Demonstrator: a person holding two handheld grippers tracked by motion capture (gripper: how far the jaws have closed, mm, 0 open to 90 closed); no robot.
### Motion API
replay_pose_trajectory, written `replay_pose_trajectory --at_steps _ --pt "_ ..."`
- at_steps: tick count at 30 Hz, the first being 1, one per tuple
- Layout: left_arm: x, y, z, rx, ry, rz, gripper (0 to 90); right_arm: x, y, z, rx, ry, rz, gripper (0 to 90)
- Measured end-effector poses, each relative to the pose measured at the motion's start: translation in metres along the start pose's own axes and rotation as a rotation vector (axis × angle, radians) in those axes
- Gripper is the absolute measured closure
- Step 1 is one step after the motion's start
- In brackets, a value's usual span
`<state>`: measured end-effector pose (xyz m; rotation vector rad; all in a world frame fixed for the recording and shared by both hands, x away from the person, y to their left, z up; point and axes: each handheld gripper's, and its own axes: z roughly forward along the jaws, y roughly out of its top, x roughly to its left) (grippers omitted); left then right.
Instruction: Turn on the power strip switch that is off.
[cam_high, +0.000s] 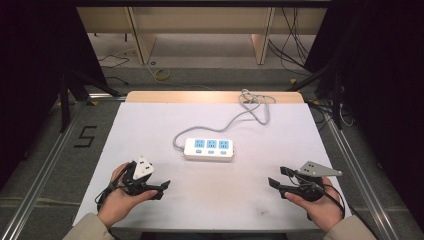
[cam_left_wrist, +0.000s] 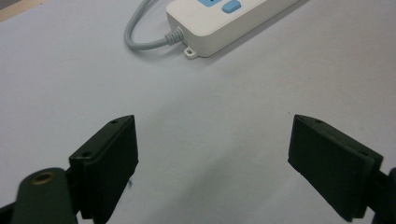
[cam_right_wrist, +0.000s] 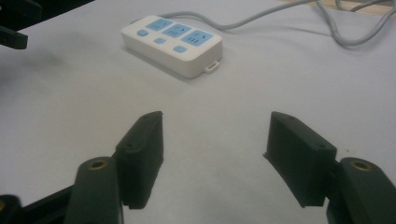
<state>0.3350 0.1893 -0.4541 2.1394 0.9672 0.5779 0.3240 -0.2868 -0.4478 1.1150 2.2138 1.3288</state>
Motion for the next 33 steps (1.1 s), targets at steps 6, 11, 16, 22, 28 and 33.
replay_pose_trajectory --at_steps 6,11,16,22,28,33 --pt "0.001 -0.001 0.0 0.002 0.002 0.005 15.6 0.003 0.002 -0.001 0.009 -0.005 -0.013 50.8" --pt "0.002 0.0 0.001 -0.002 0.003 0.008 15.9 0.004 0.006 -0.004 0.006 -0.026 -0.035 73.5" --pt "0.002 0.001 0.002 0.006 0.004 0.007 16.0 0.006 0.009 -0.001 0.029 -0.04 -0.063 88.9" --pt "0.002 0.001 0.002 0.005 0.004 0.007 16.0 0.008 0.014 0.003 0.047 -0.041 -0.072 90.0" --pt "0.002 0.001 0.002 0.009 0.007 0.003 16.1 0.007 0.015 0.005 0.05 -0.037 -0.065 90.0" --pt "0.002 0.001 0.003 0.007 0.008 -0.001 16.1 0.007 0.017 0.008 0.057 -0.03 -0.066 90.0"
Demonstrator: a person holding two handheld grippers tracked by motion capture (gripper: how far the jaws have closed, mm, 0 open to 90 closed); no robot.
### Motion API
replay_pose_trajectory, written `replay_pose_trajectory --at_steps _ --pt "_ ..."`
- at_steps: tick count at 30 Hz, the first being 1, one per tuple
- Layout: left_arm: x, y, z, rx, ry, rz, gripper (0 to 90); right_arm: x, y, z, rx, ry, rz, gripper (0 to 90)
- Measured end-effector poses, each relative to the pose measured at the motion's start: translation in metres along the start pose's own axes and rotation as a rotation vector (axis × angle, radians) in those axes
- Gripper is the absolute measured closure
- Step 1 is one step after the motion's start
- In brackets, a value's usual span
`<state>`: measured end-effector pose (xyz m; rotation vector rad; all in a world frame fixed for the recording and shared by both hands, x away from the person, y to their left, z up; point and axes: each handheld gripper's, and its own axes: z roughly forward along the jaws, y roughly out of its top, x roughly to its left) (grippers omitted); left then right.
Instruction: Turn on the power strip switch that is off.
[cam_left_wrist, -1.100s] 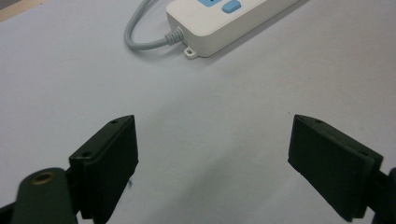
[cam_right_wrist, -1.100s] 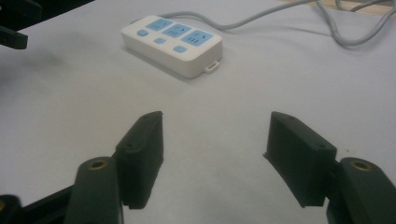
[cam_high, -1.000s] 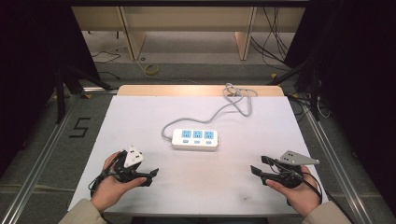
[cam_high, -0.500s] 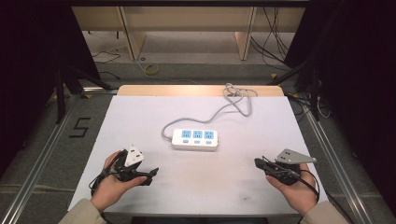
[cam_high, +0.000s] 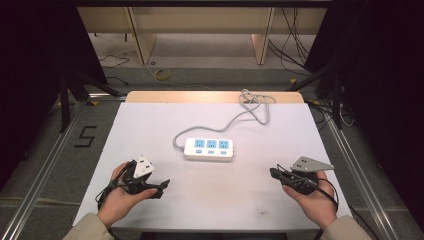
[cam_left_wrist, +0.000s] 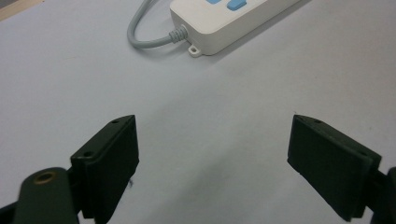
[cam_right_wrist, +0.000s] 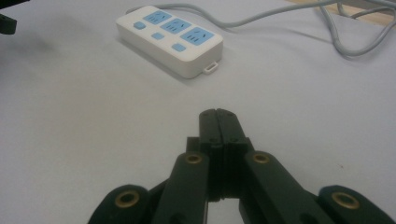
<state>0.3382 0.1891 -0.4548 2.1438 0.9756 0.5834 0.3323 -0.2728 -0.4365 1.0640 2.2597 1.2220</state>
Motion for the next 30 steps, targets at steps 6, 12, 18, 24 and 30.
replay_pose_trajectory --at_steps 6,12,18,24,30 --pt "0.0 0.0 0.0 0.0 0.0 -0.001 16.1 0.0 0.004 0.003 -0.005 0.001 -0.007 90.0" --pt "0.0 0.0 0.0 0.002 0.0 -0.002 16.1 0.001 0.007 0.004 -0.001 0.006 -0.014 90.0" --pt "0.0 0.0 0.0 0.002 0.0 -0.003 16.1 0.003 0.011 0.008 -0.005 0.011 -0.019 90.0" --pt "-0.001 0.001 0.0 0.002 -0.005 -0.013 16.1 0.005 0.017 0.015 -0.003 0.018 -0.012 90.0" --pt "-0.001 0.001 0.0 -0.001 -0.007 -0.012 16.2 0.008 0.024 0.023 -0.002 0.026 -0.028 90.0"
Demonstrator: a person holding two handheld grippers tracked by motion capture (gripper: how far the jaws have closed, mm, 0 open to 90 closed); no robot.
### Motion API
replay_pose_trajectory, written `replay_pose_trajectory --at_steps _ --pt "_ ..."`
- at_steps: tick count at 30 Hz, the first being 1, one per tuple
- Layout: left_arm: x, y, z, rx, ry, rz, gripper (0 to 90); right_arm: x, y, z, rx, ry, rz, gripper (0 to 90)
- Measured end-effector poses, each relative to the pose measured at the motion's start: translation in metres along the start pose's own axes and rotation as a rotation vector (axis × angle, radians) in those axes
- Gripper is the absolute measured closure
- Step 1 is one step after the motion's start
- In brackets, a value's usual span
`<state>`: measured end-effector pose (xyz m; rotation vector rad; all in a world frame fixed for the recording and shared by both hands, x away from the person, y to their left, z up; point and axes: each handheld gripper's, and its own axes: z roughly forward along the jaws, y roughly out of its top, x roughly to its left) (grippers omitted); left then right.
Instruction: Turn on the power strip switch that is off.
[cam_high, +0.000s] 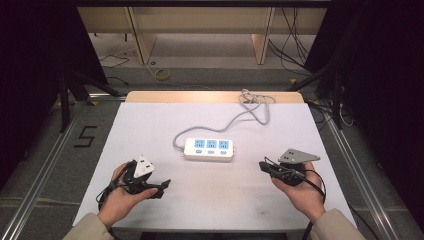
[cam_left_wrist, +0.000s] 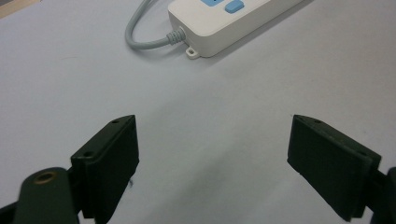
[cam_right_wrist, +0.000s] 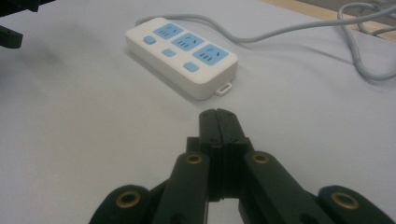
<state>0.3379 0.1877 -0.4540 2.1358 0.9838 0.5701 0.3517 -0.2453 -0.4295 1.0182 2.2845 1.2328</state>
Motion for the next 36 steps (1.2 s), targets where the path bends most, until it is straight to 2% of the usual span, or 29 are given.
replay_pose_trajectory --at_steps 10,36 --pt "0.0 0.0 0.0 -0.003 -0.001 -0.001 16.2 0.003 0.009 0.01 0.006 0.013 -0.002 90.0" --pt "0.001 0.001 -0.001 -0.004 -0.002 0.0 16.3 0.004 0.023 0.021 0.009 0.018 0.001 90.0"
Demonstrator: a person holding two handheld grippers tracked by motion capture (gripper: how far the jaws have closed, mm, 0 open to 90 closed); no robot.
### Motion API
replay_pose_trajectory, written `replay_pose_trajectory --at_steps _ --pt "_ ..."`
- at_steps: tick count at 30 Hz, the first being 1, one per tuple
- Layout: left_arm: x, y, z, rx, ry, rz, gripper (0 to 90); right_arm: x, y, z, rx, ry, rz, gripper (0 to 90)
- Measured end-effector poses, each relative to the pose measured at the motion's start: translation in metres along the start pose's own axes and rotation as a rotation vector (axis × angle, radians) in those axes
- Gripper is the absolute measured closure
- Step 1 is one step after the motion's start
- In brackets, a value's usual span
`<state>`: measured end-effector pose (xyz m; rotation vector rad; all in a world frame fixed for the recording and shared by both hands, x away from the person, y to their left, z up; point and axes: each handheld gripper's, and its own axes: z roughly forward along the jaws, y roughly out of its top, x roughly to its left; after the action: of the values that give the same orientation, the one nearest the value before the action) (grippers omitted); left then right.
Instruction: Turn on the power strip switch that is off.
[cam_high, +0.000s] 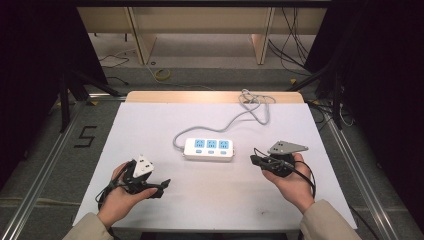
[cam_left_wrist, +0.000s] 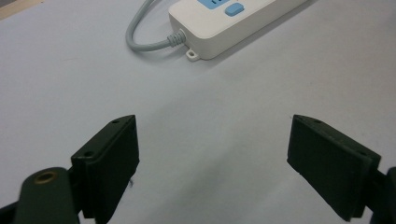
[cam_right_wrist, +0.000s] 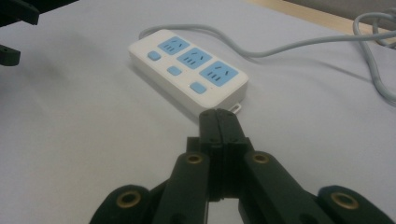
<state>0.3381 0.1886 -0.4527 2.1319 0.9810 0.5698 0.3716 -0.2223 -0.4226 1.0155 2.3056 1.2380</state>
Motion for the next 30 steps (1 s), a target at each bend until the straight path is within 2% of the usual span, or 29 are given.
replay_pose_trajectory --at_steps 30 --pt "-0.001 0.0 0.0 -0.006 -0.002 -0.004 16.3 0.004 0.015 0.014 0.006 0.007 -0.002 90.0"
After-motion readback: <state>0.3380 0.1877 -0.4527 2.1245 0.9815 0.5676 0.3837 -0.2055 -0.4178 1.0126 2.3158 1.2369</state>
